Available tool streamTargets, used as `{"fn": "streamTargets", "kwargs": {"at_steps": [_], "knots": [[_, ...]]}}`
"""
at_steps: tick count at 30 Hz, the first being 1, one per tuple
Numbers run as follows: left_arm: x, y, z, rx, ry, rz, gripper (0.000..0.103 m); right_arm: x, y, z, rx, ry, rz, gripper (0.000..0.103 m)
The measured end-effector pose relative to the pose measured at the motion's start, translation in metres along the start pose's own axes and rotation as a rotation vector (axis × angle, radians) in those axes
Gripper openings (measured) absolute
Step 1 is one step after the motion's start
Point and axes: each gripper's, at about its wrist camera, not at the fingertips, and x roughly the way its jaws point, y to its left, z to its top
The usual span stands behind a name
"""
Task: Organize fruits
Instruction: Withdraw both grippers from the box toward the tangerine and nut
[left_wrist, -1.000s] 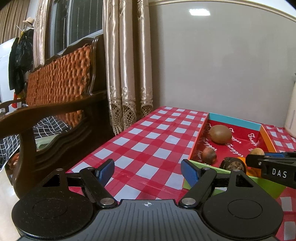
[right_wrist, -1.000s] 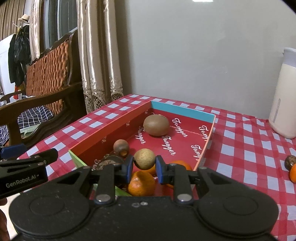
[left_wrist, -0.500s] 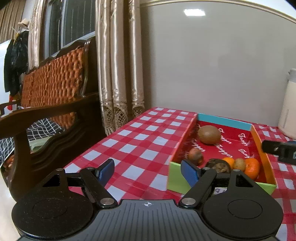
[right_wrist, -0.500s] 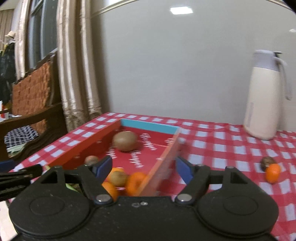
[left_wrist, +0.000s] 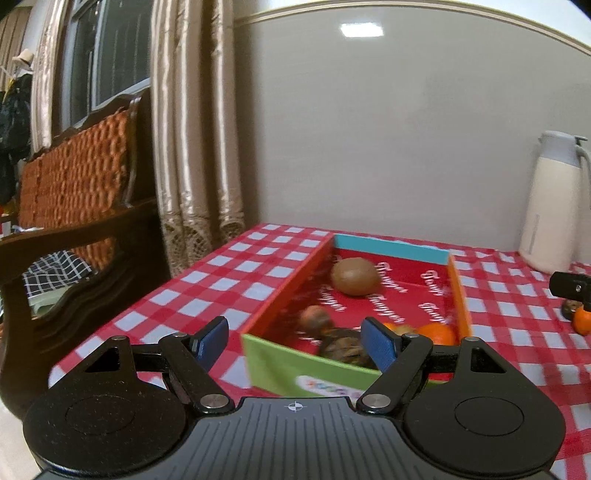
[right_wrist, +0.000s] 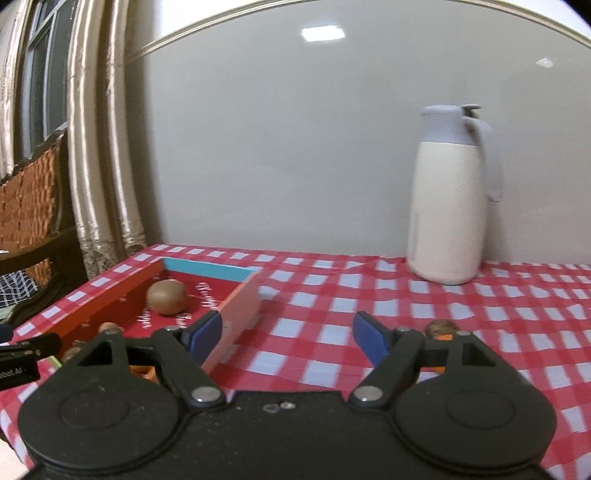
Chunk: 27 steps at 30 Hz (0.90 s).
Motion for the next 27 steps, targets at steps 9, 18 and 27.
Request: {"fn": "streamTargets", "kwargs": {"at_steps": [9,18,27], "knots": [[0.001,-0.058,-0.004,0.029,-0.008,-0.102,0.08,-0.012,-0.066,-0.012,0.065,0.006,-0.129,0.079],[0.005,-0.143,-0.009,0.101,-0.001,-0.241,0.082,-0.025,-0.136,-0.024,0.125,0.026,-0.272,0.079],[0.007,-0.23,-0.01,0.152,0.018,-0.365,0.082,-0.036,-0.192,-0.032,0.176,0.048,-0.369,0.079]]}}
